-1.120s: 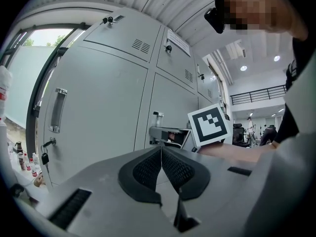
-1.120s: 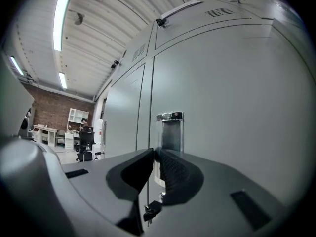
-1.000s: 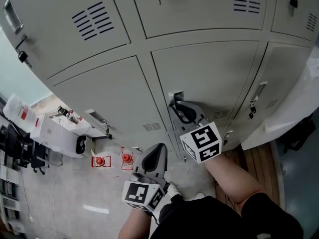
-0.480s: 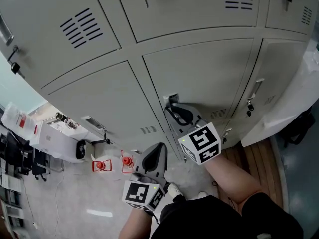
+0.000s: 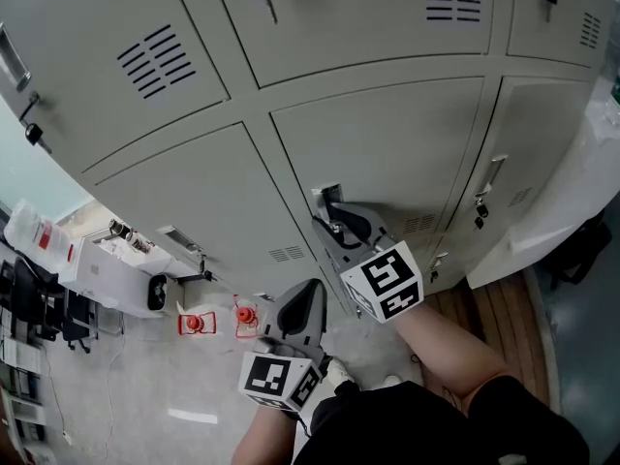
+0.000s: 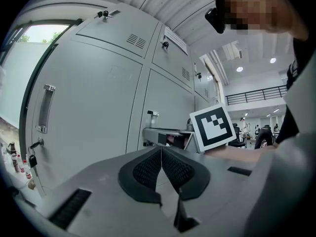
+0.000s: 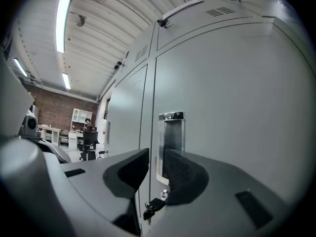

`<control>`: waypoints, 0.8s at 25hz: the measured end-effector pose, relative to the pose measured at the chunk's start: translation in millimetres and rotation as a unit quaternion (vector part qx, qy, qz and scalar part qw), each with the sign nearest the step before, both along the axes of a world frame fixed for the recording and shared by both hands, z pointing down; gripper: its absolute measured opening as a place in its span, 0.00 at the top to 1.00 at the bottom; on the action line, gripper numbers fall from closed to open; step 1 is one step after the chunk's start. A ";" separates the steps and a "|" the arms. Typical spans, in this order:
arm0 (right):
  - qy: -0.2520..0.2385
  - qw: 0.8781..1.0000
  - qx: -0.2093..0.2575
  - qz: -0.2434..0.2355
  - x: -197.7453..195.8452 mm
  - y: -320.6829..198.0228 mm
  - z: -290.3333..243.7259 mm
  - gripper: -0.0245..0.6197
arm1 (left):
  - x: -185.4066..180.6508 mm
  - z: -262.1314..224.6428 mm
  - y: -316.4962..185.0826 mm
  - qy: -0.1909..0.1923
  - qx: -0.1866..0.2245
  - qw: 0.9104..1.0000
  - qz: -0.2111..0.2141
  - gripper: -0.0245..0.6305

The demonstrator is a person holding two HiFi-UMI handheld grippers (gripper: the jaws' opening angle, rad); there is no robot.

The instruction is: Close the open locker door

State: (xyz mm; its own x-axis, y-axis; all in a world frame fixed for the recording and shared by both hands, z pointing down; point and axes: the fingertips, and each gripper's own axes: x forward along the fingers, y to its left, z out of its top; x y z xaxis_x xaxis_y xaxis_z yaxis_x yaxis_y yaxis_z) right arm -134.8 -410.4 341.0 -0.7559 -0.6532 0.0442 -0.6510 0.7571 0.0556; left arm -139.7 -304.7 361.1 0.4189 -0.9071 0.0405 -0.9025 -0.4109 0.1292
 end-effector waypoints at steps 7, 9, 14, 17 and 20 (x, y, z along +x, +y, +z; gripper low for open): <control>0.003 1.000 0.002 -0.004 11.1 0.4 6.1 0.75 | 4.6 -1.1 -1.9 -0.004 0.003 1.000 0.000 0.93; 0.002 1.000 0.003 -0.006 15.6 0.9 6.5 0.75 | 6.9 -2.0 -3.7 -0.005 0.005 1.000 -0.002 0.93; 0.006 1.000 0.004 -0.006 29.4 2.2 9.2 0.72 | 18.3 -1.1 -5.0 -0.007 0.002 1.000 0.002 0.93; 0.006 1.000 -0.002 0.001 42.1 0.3 12.1 0.69 | 25.0 0.0 -3.3 -0.009 -0.002 1.000 0.002 0.93; 0.003 1.000 -0.010 0.009 58.2 0.4 14.5 0.69 | 31.7 -1.4 0.4 -0.009 0.010 1.000 0.003 0.93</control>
State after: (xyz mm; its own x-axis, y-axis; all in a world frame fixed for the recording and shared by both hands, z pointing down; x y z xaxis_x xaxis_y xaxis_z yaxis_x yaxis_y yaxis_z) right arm -76.6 -410.0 355.6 -0.7443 -0.6651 0.0610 -0.6636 0.7468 0.0450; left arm -108.0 -304.3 359.7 0.4231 -0.9056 0.0299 -0.9023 -0.4181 0.1052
